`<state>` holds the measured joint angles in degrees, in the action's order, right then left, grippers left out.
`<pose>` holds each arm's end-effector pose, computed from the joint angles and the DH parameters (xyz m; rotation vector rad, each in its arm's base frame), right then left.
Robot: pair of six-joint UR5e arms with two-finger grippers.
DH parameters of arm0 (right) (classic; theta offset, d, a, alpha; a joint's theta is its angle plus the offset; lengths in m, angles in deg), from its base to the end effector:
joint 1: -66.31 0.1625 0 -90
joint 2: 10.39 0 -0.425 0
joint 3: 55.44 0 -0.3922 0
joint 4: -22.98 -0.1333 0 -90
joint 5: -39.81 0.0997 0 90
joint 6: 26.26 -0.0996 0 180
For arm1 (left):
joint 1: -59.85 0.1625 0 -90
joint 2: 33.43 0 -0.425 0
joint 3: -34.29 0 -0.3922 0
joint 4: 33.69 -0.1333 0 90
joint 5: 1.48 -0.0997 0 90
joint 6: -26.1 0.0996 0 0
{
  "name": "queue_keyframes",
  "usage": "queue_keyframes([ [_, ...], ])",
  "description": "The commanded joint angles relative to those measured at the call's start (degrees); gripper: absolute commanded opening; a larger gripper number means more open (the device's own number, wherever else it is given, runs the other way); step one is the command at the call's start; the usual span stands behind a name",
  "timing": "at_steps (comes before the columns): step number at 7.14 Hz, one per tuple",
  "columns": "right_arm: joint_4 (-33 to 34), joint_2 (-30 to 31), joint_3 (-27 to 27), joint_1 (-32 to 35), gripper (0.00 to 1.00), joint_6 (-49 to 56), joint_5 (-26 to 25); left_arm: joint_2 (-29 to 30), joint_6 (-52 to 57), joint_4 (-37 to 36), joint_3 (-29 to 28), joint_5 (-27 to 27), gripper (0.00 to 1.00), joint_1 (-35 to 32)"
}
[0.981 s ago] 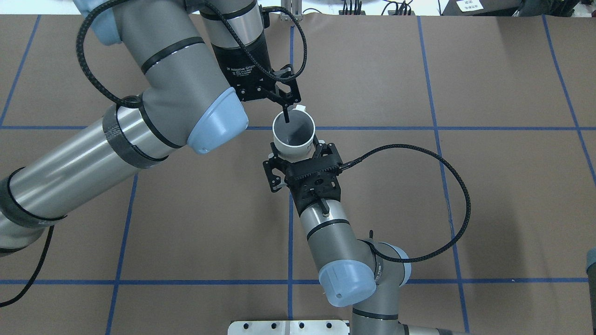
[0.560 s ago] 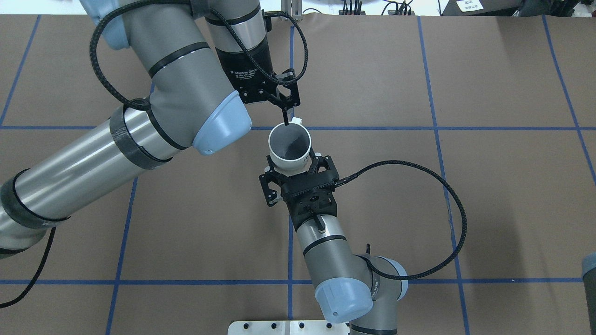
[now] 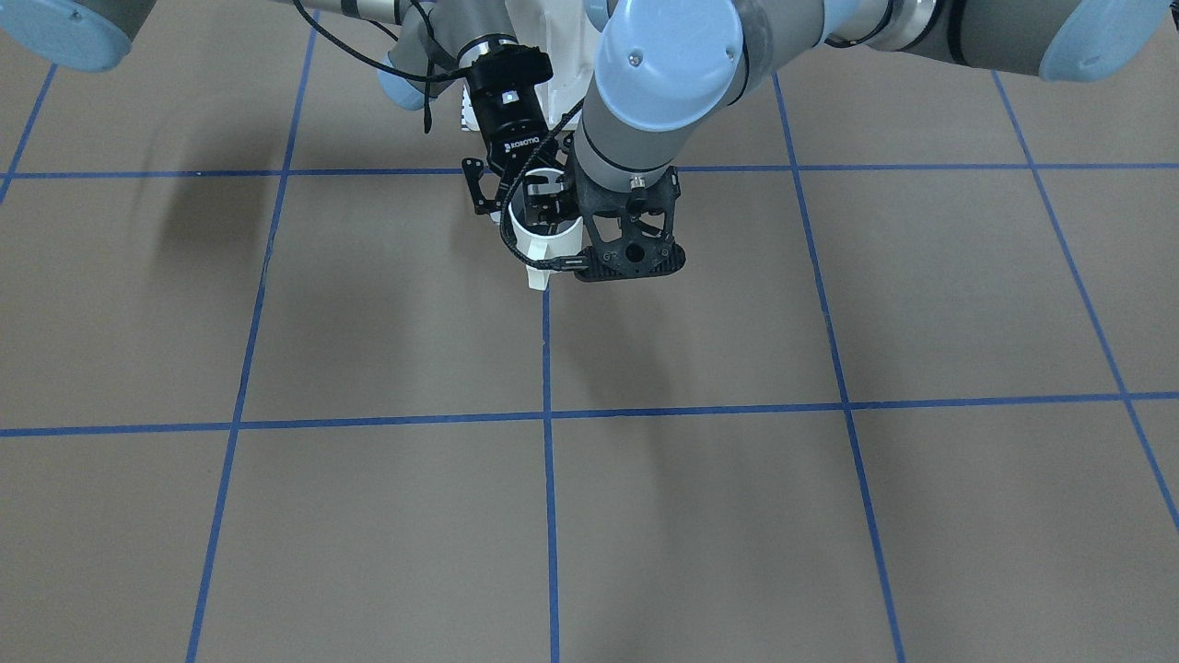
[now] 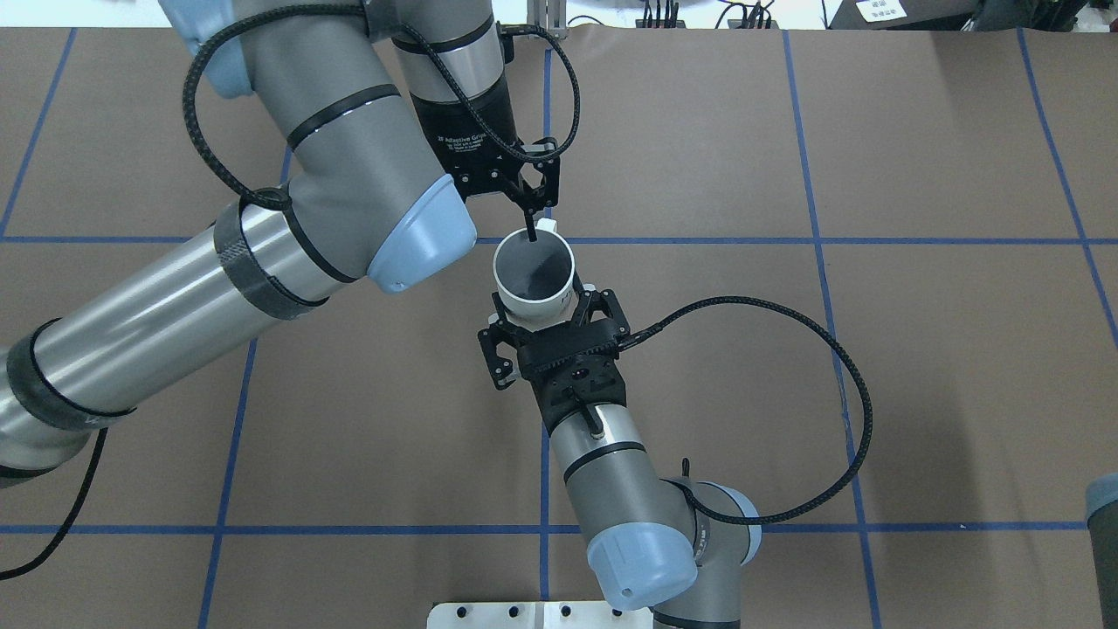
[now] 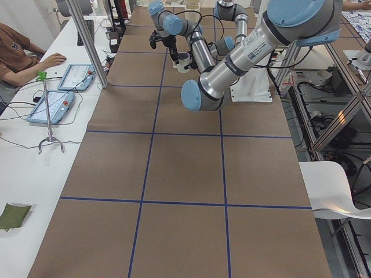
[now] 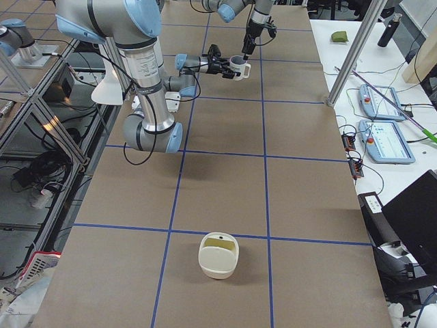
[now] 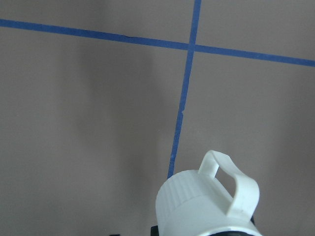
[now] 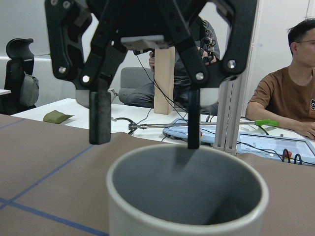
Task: Left arm hands cup to right arm to dump lemon
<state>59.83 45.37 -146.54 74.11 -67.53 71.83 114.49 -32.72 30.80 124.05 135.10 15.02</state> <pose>-0.5792 -0.2991 0.1887 1.3223 -0.8295 0.2173 0.4468 -0.5301 0.0616 -0.2963 0.9024 0.0081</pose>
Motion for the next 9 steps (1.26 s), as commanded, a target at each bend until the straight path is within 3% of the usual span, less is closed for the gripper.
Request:
queue_keyframes([
  [1, 0.0, -0.1, 0.0, 0.2, 0.39, 0.2, 0.1, -0.1, -0.1, 0.0, 0.4, 0.0, 0.69, 0.1],
  [7, -0.1, -0.2, 0.0, 1.8, 0.39, 0.2, 1.0, -0.1, -0.1, -0.1, 1.3, 0.0, 0.71, 1.0],
  [9, -0.1, -0.8, -0.1, 2.0, 0.39, 0.2, 1.1, -0.2, -0.1, -0.1, 1.2, 0.0, 0.63, 1.4],
])
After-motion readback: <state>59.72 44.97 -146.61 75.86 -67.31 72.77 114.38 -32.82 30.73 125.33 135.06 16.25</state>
